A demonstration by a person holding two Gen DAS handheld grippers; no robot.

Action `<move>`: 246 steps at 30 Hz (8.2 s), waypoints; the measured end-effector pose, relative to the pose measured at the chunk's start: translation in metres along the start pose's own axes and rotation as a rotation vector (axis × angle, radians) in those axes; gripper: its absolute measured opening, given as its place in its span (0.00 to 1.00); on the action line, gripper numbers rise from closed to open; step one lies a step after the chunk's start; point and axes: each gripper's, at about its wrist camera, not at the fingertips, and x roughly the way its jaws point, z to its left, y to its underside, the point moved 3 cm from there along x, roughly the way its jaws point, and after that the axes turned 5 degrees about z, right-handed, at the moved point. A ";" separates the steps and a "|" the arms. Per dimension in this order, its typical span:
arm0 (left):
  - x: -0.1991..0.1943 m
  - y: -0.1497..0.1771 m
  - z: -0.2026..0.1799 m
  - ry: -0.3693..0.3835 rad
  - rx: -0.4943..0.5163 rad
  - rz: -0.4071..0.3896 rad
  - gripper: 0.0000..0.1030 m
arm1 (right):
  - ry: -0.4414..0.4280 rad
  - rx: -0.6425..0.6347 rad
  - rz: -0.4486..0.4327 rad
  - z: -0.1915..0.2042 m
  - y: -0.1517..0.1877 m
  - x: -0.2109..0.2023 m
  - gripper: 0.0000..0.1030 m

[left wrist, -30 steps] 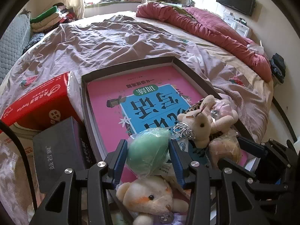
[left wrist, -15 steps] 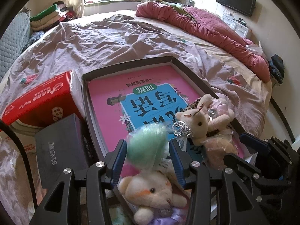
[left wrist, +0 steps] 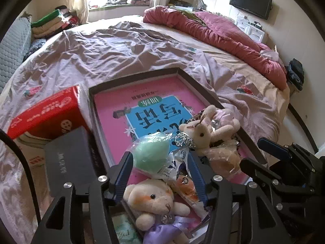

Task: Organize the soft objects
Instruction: 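Open the left tool to release the green ball while the right tool releases the bun bag, then move both open tools back from the tray toward the remaining pile, then reach the left tool to the pink packet while the right tool approaches the tissue pack, then grasp the pink packet with the left tool while the right tool grasps the tissue pack, then carry the pink packet with the left tool while the right tool carries the tissue pack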

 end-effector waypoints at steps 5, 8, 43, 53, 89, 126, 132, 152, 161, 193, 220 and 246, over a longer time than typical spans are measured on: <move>-0.016 0.000 0.001 -0.017 -0.002 -0.022 0.59 | 0.003 -0.002 -0.016 0.002 -0.004 -0.009 0.61; -0.025 0.001 0.000 -0.029 0.000 -0.036 0.61 | 0.009 -0.009 -0.025 0.004 -0.006 -0.014 0.61; -0.136 0.030 0.034 -0.113 -0.072 -0.139 0.74 | -0.013 -0.069 -0.179 0.048 -0.025 -0.097 0.78; -0.163 0.044 0.066 -0.147 -0.130 -0.151 0.75 | -0.051 -0.101 -0.207 0.074 -0.030 -0.115 0.79; -0.136 0.105 0.163 -0.185 -0.273 -0.048 0.75 | -0.219 -0.317 0.105 0.201 0.028 -0.030 0.79; -0.049 0.069 0.145 -0.031 -0.148 0.056 0.75 | -0.083 -0.018 0.283 0.213 0.036 0.067 0.77; -0.040 0.064 0.150 -0.012 -0.147 0.088 0.75 | -0.074 0.043 0.313 0.210 0.042 0.072 0.74; -0.013 0.057 0.188 0.128 -0.298 0.186 0.75 | -0.100 -0.015 0.290 0.222 0.033 0.077 0.69; -0.007 0.063 0.199 0.174 -0.367 0.233 0.77 | -0.180 -0.204 0.295 0.241 0.032 0.082 0.47; 0.032 0.059 0.245 -0.019 -0.853 0.252 0.37 | -0.316 -0.123 0.262 0.218 0.026 0.074 0.47; -0.101 0.066 0.162 -0.056 -0.414 -0.060 0.08 | -0.332 -0.029 0.036 0.168 -0.005 0.003 0.47; -0.118 0.042 0.021 0.015 -0.164 -0.046 0.08 | -0.145 0.044 -0.177 0.035 -0.045 -0.097 0.47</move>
